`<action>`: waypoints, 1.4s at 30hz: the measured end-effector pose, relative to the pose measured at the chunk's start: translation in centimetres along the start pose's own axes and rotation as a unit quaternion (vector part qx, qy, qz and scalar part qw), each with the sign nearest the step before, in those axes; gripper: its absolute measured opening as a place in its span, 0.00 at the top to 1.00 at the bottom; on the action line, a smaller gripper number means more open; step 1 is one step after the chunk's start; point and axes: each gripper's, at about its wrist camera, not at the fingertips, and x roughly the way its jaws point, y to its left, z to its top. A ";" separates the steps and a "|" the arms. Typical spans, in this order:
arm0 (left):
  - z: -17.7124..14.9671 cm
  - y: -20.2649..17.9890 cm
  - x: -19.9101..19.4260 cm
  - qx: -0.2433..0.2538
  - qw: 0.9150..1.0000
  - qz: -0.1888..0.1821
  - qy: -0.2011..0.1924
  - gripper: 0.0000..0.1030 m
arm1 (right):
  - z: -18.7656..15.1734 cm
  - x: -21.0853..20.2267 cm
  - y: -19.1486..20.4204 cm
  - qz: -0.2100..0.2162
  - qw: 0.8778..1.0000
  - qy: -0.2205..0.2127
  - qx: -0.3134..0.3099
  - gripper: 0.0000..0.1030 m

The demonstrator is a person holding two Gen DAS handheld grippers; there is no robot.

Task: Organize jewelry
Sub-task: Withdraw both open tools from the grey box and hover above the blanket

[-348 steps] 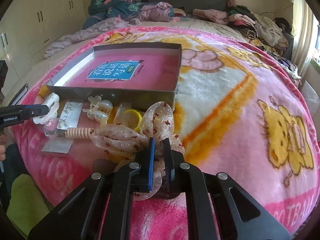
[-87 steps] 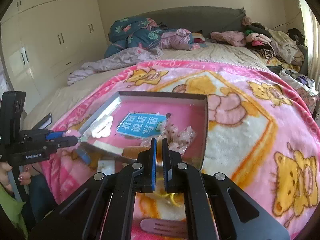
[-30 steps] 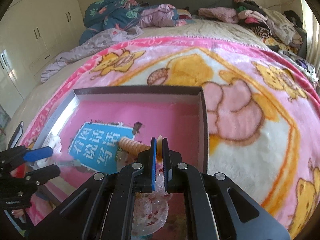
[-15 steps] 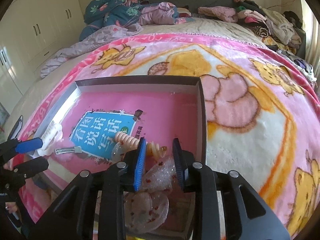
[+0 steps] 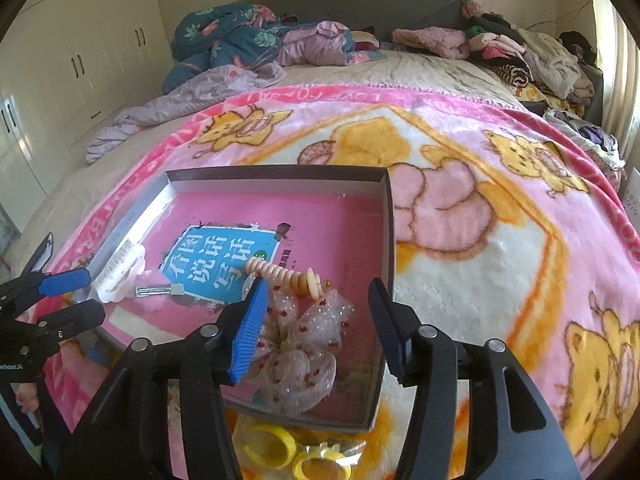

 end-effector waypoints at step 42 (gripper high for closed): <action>-3.1 -0.2 -6.9 0.000 0.999 0.012 -0.047 0.20 | -3.7 -10.9 1.9 -0.012 0.998 -0.059 -0.012 0.24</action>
